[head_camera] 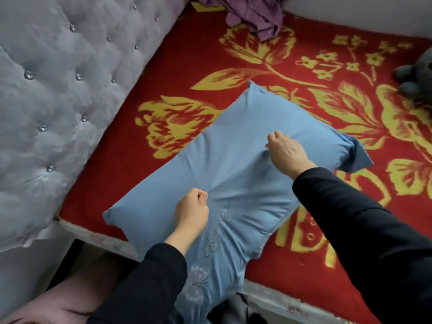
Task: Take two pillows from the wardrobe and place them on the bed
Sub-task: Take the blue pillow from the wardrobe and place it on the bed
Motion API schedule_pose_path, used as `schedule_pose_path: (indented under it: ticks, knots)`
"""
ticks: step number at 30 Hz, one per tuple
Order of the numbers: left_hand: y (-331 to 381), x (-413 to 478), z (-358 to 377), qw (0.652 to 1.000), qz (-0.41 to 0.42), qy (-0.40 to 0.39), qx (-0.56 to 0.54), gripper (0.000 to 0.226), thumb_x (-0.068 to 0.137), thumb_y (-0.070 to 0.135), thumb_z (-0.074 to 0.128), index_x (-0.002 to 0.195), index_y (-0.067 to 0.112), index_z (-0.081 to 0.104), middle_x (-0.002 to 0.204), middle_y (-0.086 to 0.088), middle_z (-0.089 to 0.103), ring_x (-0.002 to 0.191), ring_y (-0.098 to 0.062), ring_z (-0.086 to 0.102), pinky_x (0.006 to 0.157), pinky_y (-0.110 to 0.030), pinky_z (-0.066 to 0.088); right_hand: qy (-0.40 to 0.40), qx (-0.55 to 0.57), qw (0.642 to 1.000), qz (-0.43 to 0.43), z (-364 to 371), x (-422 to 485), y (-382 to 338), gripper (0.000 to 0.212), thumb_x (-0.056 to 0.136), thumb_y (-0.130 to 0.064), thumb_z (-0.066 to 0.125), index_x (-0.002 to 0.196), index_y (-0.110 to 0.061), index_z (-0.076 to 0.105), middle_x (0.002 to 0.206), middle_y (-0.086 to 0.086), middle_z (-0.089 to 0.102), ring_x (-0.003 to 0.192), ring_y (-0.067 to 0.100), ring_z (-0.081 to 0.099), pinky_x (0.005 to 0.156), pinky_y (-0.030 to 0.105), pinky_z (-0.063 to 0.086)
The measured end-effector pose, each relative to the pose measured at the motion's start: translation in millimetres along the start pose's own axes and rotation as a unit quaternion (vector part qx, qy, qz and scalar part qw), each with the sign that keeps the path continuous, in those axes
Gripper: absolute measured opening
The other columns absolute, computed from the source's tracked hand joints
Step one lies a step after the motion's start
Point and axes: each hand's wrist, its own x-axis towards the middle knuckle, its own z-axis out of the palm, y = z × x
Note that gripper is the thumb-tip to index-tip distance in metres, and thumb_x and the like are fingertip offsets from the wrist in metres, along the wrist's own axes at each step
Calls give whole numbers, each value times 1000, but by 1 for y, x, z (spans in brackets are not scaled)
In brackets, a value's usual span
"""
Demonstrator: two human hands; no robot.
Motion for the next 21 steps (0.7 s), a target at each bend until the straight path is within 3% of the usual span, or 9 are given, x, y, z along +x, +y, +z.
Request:
schedule_pose_path:
  ticks: [3,6,9,12,16,19,21]
  knots:
    - [-6,17,18,998,-13,-56,20,15,92,22,45,84,19,58,89,-5,69,88,-28,60,66,-28,34,-79,66,992,80,37,-7,-7,28,97,-25,44,106,1,48,113,22,51,104,39,52,79,46,45]
    - [-6,38,22,996,7,-87,23,15,91,22,48,87,16,61,93,-7,71,88,-28,60,67,-28,35,-152,204,951,177,73,-36,-25,40,93,-35,53,114,-2,47,120,23,48,108,41,51,90,45,43]
    - [-5,65,16,992,60,-110,29,14,89,23,53,86,13,63,91,-8,69,89,-29,61,70,-30,40,-150,260,924,237,97,-64,-42,42,90,-34,57,118,-4,47,124,22,48,110,41,51,95,44,41]
    - [-11,93,8,987,94,-124,43,16,88,25,57,99,13,61,107,-9,62,104,-27,56,84,-33,42,-104,299,899,302,108,-78,-58,42,87,-32,61,117,-7,48,124,19,48,112,38,50,96,43,41]
    - [-29,127,-1,977,124,-138,101,56,85,37,61,133,13,42,142,-13,40,134,-30,31,110,-40,26,-69,327,859,388,119,-87,-74,54,83,-35,64,123,-6,43,129,17,45,120,33,44,101,39,36]
    - [-42,148,-2,975,97,-153,132,84,80,49,63,145,17,21,157,-14,14,144,-31,6,117,-44,12,-54,358,814,454,133,-96,-82,70,81,-41,66,132,-6,36,136,17,40,127,31,38,108,41,32]
    - [-49,160,-1,974,81,-161,136,96,74,56,65,147,21,12,158,-17,5,145,-33,-1,117,-45,7,-55,388,774,497,143,-104,-84,88,77,-49,68,141,-7,24,145,15,32,135,29,30,113,42,28]
